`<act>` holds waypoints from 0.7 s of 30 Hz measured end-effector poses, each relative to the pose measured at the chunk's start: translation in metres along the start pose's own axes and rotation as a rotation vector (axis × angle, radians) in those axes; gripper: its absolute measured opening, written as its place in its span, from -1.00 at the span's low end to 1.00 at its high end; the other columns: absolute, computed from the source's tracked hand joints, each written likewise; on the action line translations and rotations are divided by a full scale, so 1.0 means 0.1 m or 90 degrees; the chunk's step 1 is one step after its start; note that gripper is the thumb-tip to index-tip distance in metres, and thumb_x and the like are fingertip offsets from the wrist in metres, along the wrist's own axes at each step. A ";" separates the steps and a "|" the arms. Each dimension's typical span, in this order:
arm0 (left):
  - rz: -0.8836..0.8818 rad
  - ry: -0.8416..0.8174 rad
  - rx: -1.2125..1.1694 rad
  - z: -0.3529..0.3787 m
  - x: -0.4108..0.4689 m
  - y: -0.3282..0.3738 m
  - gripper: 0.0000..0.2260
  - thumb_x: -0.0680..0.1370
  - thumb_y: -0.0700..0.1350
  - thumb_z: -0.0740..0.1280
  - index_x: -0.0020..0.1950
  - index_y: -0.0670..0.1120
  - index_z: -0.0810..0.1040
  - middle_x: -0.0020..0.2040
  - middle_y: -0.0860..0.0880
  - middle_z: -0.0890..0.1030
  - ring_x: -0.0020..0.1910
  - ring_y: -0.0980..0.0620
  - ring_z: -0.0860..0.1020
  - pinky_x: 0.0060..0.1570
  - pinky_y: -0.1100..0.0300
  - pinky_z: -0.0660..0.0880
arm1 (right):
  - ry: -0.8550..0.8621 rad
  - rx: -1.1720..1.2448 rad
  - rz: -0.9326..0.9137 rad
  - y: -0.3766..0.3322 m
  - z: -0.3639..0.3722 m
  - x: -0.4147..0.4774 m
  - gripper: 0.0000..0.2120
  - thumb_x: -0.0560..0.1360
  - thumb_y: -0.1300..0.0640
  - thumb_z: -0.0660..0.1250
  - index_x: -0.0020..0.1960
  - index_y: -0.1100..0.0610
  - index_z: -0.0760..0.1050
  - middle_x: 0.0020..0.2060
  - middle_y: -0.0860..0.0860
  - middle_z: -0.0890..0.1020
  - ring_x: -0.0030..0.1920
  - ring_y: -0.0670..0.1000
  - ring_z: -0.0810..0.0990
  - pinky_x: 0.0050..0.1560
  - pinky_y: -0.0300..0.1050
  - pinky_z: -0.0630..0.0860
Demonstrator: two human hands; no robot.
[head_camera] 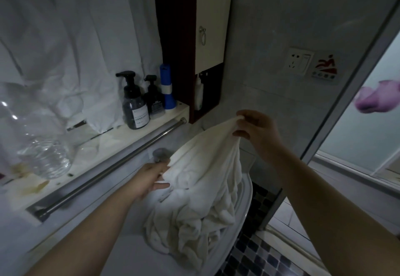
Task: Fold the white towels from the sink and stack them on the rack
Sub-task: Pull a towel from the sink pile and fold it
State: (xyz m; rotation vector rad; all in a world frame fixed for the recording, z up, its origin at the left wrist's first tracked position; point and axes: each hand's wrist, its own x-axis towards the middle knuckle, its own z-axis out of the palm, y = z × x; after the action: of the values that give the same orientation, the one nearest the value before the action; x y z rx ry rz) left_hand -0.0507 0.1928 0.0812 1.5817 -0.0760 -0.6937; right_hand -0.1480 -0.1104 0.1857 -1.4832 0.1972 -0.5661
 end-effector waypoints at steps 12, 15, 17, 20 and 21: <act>-0.177 0.037 -0.278 0.25 0.01 -0.10 -0.93 0.59 -0.33 0.29 -0.05 -0.25 0.56 -0.45 -0.08 0.60 -0.59 0.14 0.50 -0.53 0.32 0.50 | -0.073 0.038 0.021 0.03 0.05 0.06 -0.83 0.40 0.26 0.44 -0.08 0.05 0.72 -0.17 0.02 0.72 -0.10 0.05 0.72 -0.13 -0.11 0.65; -0.129 0.110 -0.212 0.12 0.05 -0.08 -0.86 0.55 -0.36 0.29 -0.17 -0.20 0.56 -0.48 -0.05 0.52 -0.62 0.15 0.38 -0.61 0.38 0.30 | 0.039 -0.032 0.005 0.05 -0.03 0.12 -0.80 0.47 0.32 0.43 -0.06 0.04 0.69 -0.18 0.01 0.71 -0.15 0.01 0.72 -0.16 -0.13 0.65; -0.052 0.198 -0.106 0.00 0.10 -0.02 -0.85 0.52 -0.35 0.30 -0.22 -0.19 0.56 -0.51 -0.09 0.48 -0.60 0.06 0.36 -0.56 0.33 0.30 | 0.101 -0.092 0.009 0.11 -0.09 0.16 -0.82 0.51 0.31 0.42 0.02 0.08 0.66 -0.12 0.06 0.70 -0.16 0.00 0.72 -0.16 -0.14 0.65; 0.076 0.286 0.030 -0.12 0.15 0.13 -0.87 0.45 -0.34 0.40 -0.12 -0.13 0.68 -0.31 -0.18 0.66 -0.42 -0.05 0.56 -0.35 0.16 0.50 | 0.114 -0.131 0.020 0.20 -0.09 0.17 -0.82 0.54 0.28 0.40 0.12 0.12 0.64 -0.08 0.07 0.69 -0.19 -0.04 0.72 -0.16 -0.13 0.67; 0.100 0.276 0.061 -0.13 0.16 0.15 -0.84 0.45 -0.36 0.40 -0.11 -0.13 0.69 -0.23 -0.17 0.68 -0.40 -0.04 0.60 -0.34 0.17 0.54 | 0.112 -0.122 0.021 0.20 -0.07 0.16 -0.82 0.54 0.28 0.40 0.11 0.12 0.64 -0.08 0.08 0.69 -0.18 -0.04 0.72 -0.16 -0.13 0.66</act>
State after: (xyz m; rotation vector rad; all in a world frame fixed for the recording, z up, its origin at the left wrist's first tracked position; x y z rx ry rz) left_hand -0.0266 0.1947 0.0889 1.7658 0.0871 -0.2189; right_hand -0.1329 -0.1246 0.1686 -1.6127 0.4224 -0.6653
